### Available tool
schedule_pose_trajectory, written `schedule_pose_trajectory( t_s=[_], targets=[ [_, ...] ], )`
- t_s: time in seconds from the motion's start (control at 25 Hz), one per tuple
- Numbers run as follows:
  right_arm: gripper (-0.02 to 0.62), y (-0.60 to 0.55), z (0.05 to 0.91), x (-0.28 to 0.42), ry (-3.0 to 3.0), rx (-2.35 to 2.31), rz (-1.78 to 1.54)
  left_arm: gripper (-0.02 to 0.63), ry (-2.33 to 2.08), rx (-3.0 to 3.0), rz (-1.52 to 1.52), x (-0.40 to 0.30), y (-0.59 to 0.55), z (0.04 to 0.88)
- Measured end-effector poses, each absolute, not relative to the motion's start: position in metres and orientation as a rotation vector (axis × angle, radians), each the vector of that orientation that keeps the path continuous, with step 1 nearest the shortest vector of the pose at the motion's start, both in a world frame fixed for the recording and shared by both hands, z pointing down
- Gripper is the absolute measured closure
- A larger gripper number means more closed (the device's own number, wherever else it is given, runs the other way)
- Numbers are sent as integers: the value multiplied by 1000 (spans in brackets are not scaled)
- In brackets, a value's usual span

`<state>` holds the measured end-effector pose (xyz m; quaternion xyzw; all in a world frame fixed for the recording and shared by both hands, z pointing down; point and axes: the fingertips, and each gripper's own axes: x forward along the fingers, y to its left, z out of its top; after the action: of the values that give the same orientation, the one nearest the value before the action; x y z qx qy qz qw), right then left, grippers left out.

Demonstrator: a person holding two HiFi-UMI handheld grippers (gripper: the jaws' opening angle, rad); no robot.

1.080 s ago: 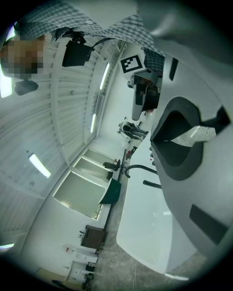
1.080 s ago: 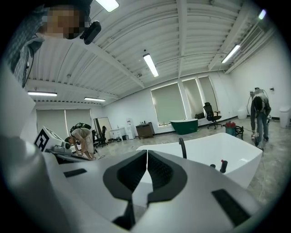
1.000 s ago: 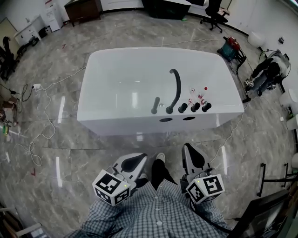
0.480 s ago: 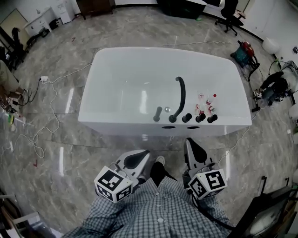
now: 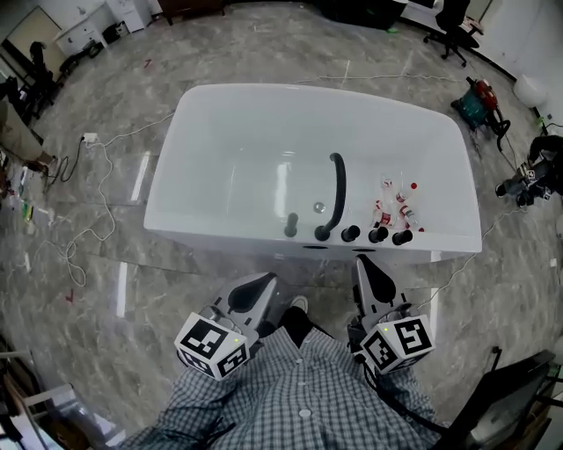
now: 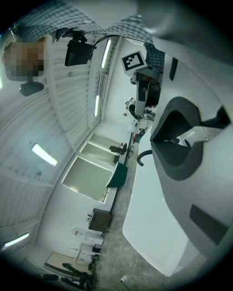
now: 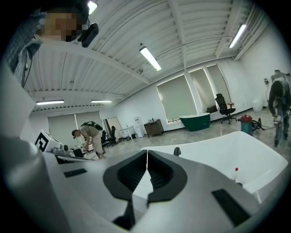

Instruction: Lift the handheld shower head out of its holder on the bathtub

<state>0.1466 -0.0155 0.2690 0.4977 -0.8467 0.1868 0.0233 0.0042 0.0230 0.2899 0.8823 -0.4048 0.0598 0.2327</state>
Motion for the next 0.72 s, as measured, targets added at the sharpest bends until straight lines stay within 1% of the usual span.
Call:
schedule_pose_trajectory(
  t_s=[0.28, 0.52, 0.72],
  targets=[
    [577, -39, 288, 152, -2603, 1517, 672, 597, -1091, 2397, 220, 15, -4, 315],
    [577, -56, 305, 146, -2578, 1506, 703, 597, -1081, 2492, 334, 21, -31, 329],
    [577, -70, 323, 141, -2542, 1495, 752, 597, -1055, 2481, 323, 18, -49, 343]
  ],
)
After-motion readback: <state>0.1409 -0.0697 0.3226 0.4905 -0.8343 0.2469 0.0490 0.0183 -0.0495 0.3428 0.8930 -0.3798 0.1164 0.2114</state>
